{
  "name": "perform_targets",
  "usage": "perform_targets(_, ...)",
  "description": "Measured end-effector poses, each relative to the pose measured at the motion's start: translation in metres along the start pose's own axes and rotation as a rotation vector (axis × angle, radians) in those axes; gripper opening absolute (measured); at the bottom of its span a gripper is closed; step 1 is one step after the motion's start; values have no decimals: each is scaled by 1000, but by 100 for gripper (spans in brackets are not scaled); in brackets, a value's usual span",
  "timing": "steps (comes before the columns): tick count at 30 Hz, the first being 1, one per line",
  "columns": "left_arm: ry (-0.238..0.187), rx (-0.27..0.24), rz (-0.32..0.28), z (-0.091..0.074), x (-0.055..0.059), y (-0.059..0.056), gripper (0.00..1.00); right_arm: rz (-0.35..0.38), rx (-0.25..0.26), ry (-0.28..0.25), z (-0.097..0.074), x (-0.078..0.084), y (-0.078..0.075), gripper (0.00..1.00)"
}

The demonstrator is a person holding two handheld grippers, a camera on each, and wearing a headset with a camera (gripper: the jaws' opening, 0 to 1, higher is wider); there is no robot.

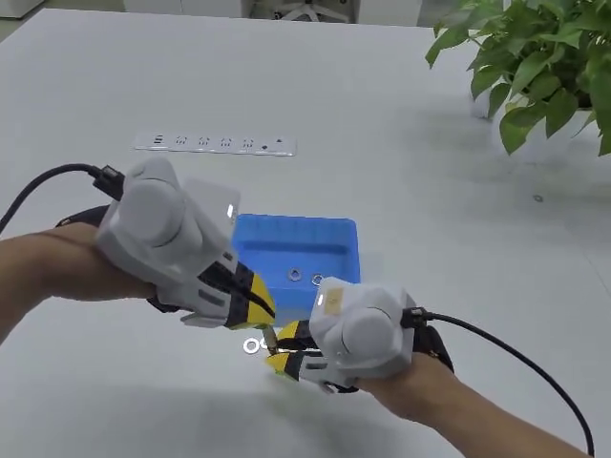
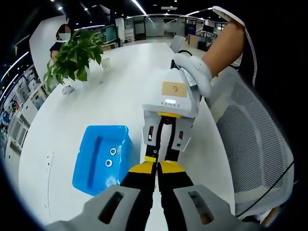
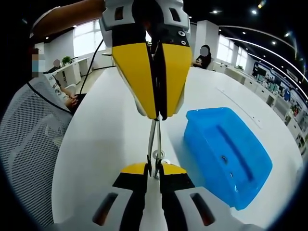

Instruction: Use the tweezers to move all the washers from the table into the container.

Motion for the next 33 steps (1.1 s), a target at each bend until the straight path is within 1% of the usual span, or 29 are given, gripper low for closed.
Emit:
perform_targets(11,-9,-4,0,0,-1,0,6,-1,8,-10,0,-1,-1,11)
perform_targets(15,0,-1,1,1,1,0,6,3,8,-6,3,1,-1,11)
perform_targets(20,-6,-8,4,2,-1,1,6,4,12,-6,2,1,-2,12)
perform_targets(23,2,-18,15,4,0,1,6,-1,17,-2,1,2,-2,12)
perform_targets(26,-7,-12,9,5,-1,1,6,4,15,-4,1,2,-3,12)
perform_targets(33,-7,-13,15,6,-2,2,6,14,18,-3,1,2,-3,11)
Point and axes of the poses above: the centre of the closed fingertips' face, and the gripper's own axes: z roughly forward along the fingers, y roughly to its left, x roughly out of its underside, the point moved 5 cm from there along -z, roughly backward along the fingers, and after that the axes turned 4 degrees about y, right-handed, at the moved point
